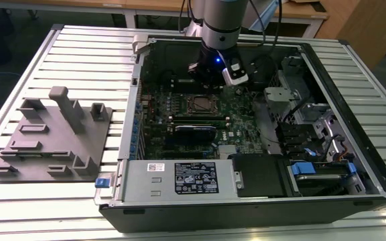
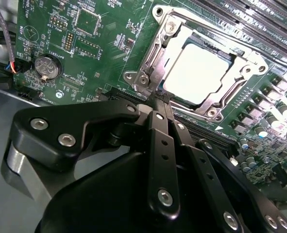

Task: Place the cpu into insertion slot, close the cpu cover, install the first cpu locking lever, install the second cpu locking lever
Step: 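Install the second cpu locking lever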

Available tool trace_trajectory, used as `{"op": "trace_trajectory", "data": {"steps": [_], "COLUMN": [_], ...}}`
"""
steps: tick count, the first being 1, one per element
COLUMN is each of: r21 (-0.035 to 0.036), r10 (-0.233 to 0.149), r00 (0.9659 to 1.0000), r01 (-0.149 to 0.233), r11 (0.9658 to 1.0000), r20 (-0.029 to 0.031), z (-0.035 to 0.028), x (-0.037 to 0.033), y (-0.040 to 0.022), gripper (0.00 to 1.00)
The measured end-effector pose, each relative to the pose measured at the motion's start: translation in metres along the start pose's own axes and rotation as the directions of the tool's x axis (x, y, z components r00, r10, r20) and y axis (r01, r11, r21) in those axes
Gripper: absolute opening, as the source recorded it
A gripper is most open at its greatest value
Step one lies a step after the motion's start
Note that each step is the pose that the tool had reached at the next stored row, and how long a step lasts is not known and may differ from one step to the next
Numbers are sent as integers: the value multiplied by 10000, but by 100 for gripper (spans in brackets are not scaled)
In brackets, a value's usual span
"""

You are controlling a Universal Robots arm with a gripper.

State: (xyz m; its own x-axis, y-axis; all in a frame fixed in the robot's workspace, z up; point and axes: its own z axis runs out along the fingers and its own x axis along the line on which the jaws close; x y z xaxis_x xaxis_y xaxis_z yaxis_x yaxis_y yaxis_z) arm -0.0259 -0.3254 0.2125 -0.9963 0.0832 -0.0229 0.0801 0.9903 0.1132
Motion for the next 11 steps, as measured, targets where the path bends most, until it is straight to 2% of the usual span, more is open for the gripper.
{"op": "trace_trajectory", "data": {"steps": [8, 11], "r21": [10, 9], "r10": [0, 0], "r00": [10000, 10000], "r01": [0, 0], "r11": [10000, 10000], "r20": [0, 1], "z": [-2, -20], "x": [0, 0], "y": [1, 2], "gripper": [11, 11]}}
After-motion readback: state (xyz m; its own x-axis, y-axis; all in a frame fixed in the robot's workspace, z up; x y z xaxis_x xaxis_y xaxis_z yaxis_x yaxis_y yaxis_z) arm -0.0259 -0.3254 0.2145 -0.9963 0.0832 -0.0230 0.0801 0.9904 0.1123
